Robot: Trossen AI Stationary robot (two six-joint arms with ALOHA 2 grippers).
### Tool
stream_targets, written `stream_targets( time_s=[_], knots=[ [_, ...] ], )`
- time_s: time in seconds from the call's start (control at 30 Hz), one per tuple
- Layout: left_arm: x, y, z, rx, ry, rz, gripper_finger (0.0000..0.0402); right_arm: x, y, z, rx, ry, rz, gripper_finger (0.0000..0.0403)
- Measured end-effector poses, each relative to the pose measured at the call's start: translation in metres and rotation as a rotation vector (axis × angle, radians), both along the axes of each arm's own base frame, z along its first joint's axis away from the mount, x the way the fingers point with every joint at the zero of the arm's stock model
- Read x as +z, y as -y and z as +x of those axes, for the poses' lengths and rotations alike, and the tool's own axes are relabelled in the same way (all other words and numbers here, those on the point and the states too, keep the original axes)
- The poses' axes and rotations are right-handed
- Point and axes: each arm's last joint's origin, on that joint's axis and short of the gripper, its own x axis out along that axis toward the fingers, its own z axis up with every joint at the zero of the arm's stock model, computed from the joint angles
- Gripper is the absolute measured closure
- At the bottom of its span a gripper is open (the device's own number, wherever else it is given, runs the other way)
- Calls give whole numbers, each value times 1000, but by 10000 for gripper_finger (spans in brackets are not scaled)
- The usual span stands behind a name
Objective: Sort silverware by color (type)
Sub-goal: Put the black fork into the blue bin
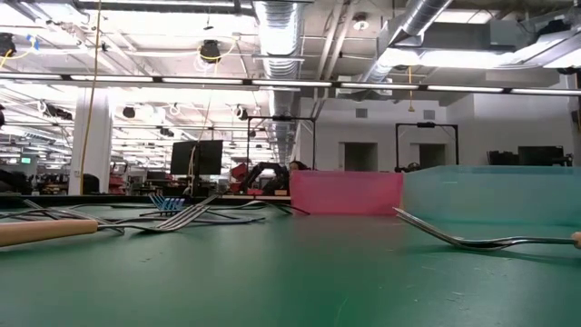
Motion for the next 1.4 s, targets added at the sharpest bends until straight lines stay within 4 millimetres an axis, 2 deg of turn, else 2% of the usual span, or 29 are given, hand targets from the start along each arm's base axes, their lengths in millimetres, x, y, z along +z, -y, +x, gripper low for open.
stream_targets(
  time_s=[0.27,0.53,0.73,0.93,1.17,1.4],
  knots=[
    [-4,1,10,-92,17,-16,286,0,0,0,8,-3,-3,376],
    [-3,1,10,-76,28,-9,390,-1,0,0,14,-11,2,376],
    [-6,0,11,-23,-9,-31,399,-5,1,1,0,-71,38,358],
    [-12,-3,13,71,-72,-64,401,-17,8,4,-147,-193,70,311],
    [-15,-4,14,113,-99,-69,401,-22,7,5,-168,-231,74,255],
    [-23,-6,15,177,-170,-71,401,-26,13,0,-210,-321,78,240]
  ],
)
